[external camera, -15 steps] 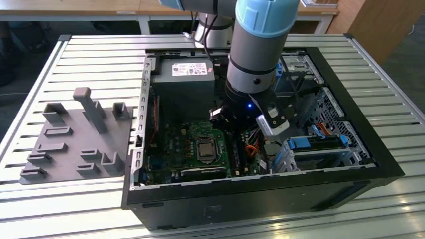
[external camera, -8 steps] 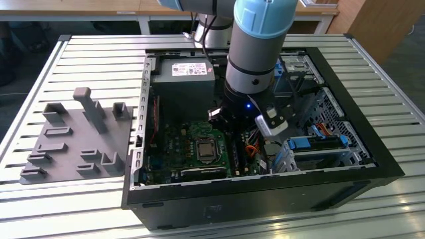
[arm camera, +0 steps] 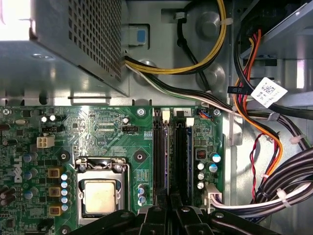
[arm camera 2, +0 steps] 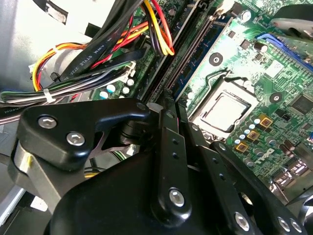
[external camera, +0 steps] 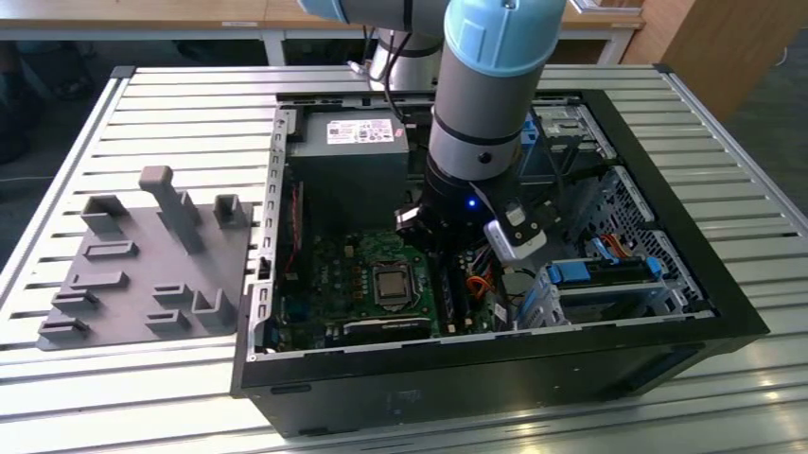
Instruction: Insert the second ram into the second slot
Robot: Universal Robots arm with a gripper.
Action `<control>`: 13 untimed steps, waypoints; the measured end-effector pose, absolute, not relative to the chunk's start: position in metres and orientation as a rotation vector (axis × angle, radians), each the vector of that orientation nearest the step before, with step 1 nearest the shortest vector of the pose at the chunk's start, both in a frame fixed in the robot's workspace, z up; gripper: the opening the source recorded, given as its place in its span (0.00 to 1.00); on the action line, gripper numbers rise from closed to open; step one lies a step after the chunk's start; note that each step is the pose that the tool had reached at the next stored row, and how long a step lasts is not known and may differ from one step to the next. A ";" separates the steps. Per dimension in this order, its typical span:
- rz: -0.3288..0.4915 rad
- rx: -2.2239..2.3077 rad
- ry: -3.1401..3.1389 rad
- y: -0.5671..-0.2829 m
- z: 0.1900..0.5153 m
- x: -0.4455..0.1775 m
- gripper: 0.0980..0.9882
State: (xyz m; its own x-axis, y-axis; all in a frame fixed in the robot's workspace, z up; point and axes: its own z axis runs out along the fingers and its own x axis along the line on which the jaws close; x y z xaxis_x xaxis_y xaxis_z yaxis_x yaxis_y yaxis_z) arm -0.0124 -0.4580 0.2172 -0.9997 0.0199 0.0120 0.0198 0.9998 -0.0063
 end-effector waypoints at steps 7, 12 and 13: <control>0.009 -0.025 -3.129 -0.458 0.216 -0.012 0.05; 0.009 -0.020 -3.129 -0.458 0.213 -0.013 0.05; 0.009 -0.020 -3.129 -0.458 0.212 -0.013 0.05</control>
State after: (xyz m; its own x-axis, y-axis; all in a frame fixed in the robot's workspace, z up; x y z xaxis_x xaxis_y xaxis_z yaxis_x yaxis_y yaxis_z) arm -0.0125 -0.4580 0.2122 -0.9998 0.0131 0.0121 0.0130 0.9999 -0.0057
